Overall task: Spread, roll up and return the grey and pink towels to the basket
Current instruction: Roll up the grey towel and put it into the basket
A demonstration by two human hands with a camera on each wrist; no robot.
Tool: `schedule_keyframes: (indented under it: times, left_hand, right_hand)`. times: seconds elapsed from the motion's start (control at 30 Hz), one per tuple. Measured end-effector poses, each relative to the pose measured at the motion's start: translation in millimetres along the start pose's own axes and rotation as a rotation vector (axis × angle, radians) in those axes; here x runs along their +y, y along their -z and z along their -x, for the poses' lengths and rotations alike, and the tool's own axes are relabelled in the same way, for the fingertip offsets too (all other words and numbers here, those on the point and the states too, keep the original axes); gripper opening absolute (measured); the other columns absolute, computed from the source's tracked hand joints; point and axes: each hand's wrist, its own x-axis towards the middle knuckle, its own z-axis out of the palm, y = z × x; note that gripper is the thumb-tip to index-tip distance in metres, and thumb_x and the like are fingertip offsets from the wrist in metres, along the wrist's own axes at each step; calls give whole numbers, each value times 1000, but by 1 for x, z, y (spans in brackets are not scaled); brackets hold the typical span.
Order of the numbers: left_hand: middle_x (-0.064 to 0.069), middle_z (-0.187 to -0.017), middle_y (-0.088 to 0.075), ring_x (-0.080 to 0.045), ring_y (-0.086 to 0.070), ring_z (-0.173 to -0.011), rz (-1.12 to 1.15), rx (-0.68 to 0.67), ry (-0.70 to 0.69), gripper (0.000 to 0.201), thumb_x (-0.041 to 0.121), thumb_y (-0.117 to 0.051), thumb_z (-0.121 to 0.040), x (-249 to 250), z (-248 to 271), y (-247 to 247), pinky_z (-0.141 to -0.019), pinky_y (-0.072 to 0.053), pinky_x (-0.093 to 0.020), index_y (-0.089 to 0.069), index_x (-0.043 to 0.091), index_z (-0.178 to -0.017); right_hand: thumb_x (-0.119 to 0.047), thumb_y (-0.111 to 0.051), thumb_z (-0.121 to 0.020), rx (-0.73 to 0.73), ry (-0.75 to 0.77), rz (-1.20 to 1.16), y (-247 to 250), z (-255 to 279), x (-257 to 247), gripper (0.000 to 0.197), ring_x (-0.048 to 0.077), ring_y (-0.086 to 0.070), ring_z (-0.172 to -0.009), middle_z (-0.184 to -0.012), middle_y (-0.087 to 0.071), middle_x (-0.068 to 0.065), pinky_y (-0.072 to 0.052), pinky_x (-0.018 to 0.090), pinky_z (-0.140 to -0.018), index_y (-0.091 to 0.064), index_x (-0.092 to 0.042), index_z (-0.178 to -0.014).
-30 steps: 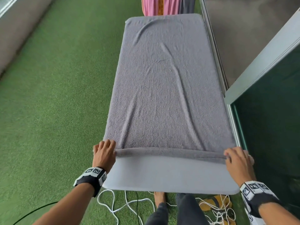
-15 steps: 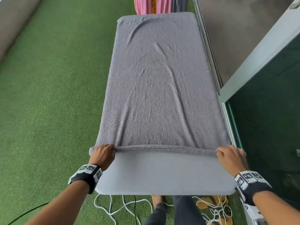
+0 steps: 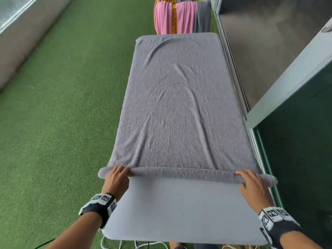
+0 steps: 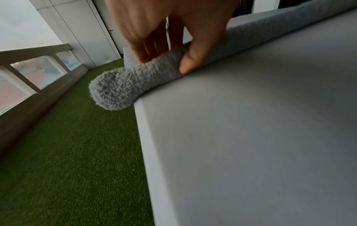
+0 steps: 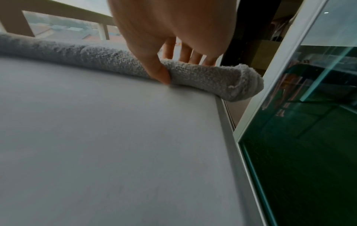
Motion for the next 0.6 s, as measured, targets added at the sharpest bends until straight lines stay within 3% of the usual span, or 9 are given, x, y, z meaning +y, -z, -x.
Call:
schedule_keyframes:
  times: [0.1,0.17,0.23,0.3,0.33,0.37,0.43,0.53,0.6]
  left_hand:
    - [-4,-68,-60,-30,-61,-66,-2,-21,8,30,26,-31,-74,3,-14,9,-57,-51,-35,-57,14,-69]
    - [-6,-75,-60,-31,-60,-72,-6,-27,38,33,30,-27,-77,5,-24,15,-62,-50,-39,-55,14,-76]
    - [-7,-90,-58,-31,-55,-82,-73,19,83,23,25,-38,-78,5,-35,18,-70,-48,-42,-55,15,-91]
    - [-10,-93,-53,-31,-50,-83,-97,56,120,22,12,-52,-74,7,-41,16,-70,-45,-44,-53,14,-96]
    - [-10,-91,-51,-31,-49,-81,-93,59,100,24,8,-49,-71,10,-41,13,-67,-45,-43,-51,13,-95]
    - [-11,-90,-50,-32,-49,-79,-88,79,53,27,7,-42,-68,11,-40,8,-64,-45,-43,-50,12,-94]
    - [-12,-93,-51,-32,-48,-82,-70,69,11,38,7,-42,-61,11,-37,0,-66,-47,-44,-50,11,-99]
    - [-13,-102,-58,-34,-52,-92,-41,72,-7,49,7,-42,-65,4,-43,-5,-83,-46,-41,-57,5,-112]
    - [-12,-95,-63,-33,-58,-89,22,136,-3,46,9,-32,-71,2,-48,-5,-82,-44,-36,-64,5,-104]
  right_hand:
    - [-19,-52,-72,20,11,68,7,-19,-2,27,25,-67,-81,-87,-74,-2,-37,38,-82,-74,-24,-87]
    - [-19,-57,-75,44,-9,110,14,-34,-6,19,24,-64,-82,-87,-73,-2,-29,37,-83,-70,-27,-86]
    - [-14,-67,-74,65,-53,142,21,-50,-9,21,30,-59,-85,-90,-66,4,-29,41,-81,-65,-22,-93]
    - [-14,-65,-73,76,-47,143,23,-59,-9,13,33,-55,-80,-83,-57,7,-33,42,-73,-60,-17,-85]
    - [-15,-59,-74,53,-11,100,20,-59,-9,7,33,-54,-76,-78,-53,5,-36,41,-69,-54,-17,-78]
    - [-15,-55,-73,-9,13,44,18,-59,-9,7,32,-52,-76,-76,-48,1,-39,41,-67,-49,-18,-75]
    - [-12,-62,-68,-115,38,31,10,-56,-5,21,30,-49,-83,-82,-44,-2,-44,44,-71,-47,-19,-81]
    - [-8,-74,-64,-101,22,99,7,-61,0,41,31,-52,-92,-96,-55,4,-46,46,-79,-58,-18,-100]
    - [1,-74,-66,-55,31,33,9,-70,-1,40,34,-59,-92,-98,-63,7,-50,46,-81,-67,-12,-103]
